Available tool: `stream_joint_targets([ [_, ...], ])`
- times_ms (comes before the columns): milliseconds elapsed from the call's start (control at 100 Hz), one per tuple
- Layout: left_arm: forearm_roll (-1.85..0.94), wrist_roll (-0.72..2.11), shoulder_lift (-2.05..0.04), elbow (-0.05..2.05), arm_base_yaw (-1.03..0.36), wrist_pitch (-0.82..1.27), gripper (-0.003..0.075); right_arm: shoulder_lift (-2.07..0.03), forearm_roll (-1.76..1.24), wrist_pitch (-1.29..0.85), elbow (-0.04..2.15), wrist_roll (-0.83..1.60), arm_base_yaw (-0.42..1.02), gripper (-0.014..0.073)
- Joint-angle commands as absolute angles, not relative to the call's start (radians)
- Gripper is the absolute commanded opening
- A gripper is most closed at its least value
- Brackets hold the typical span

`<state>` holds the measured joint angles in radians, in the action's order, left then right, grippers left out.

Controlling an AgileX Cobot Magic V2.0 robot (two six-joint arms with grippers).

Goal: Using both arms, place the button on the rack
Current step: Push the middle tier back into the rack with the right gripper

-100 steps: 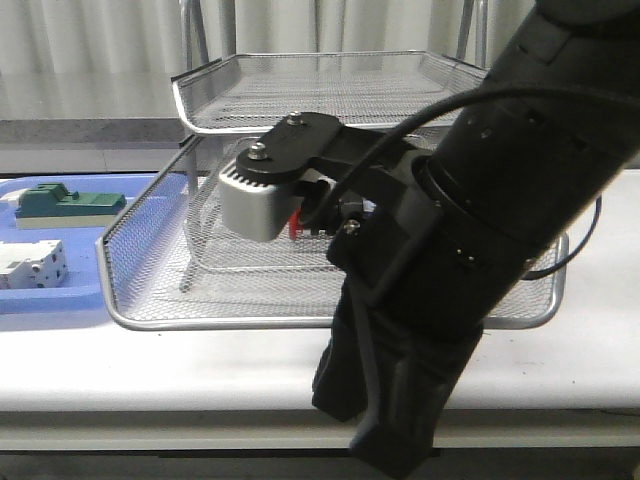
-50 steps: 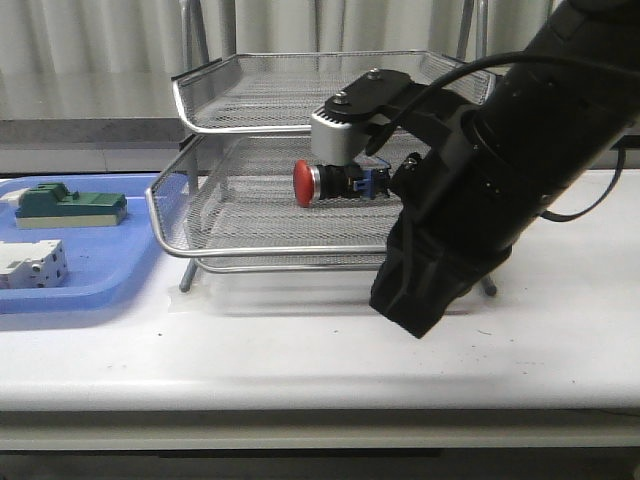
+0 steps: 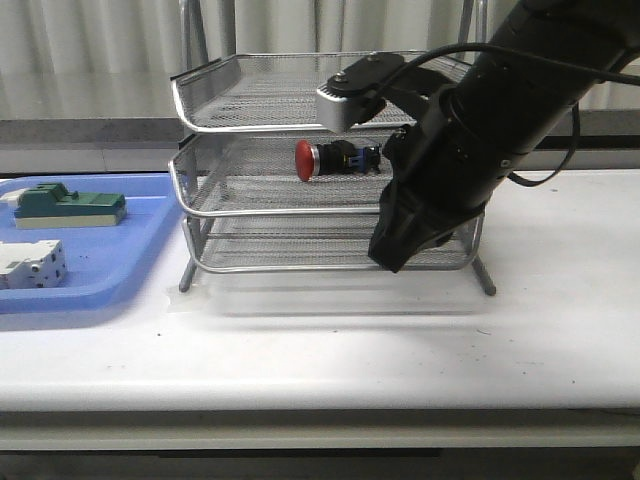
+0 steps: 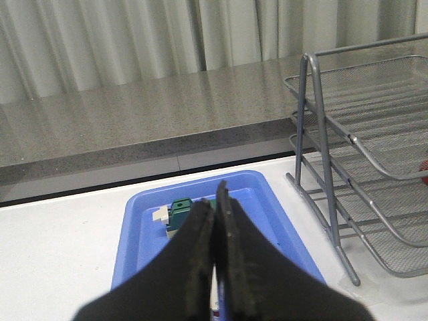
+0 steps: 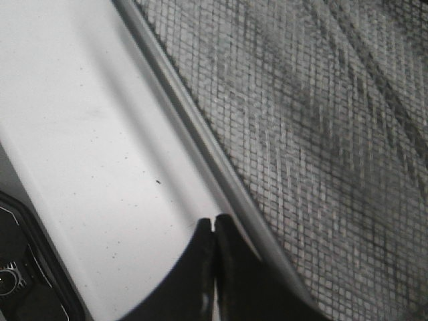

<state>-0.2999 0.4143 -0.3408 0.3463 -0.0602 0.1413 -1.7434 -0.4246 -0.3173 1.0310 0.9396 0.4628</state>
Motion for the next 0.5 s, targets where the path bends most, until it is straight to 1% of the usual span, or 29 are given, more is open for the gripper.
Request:
stream_joint_targets([
  [0,-0.312,0.406,-0.345,0.373,-0.058,0.064,-0.002,-1.699,-0.429,-0.311,1.067,0.941,0.458,-0.0069],
  [240,-0.312,0.406,-0.345,0.373,-0.058,0.064,-0.002,-1.652,-0.428,-0.491,1.067,0.784,0.458,-0.006],
  [490,-0.312,0.406,-0.345,0.373,-0.058,0.064,-0.002,-1.521,-0.366,-0.564,1.066,0.614,0.441,-0.006],
])
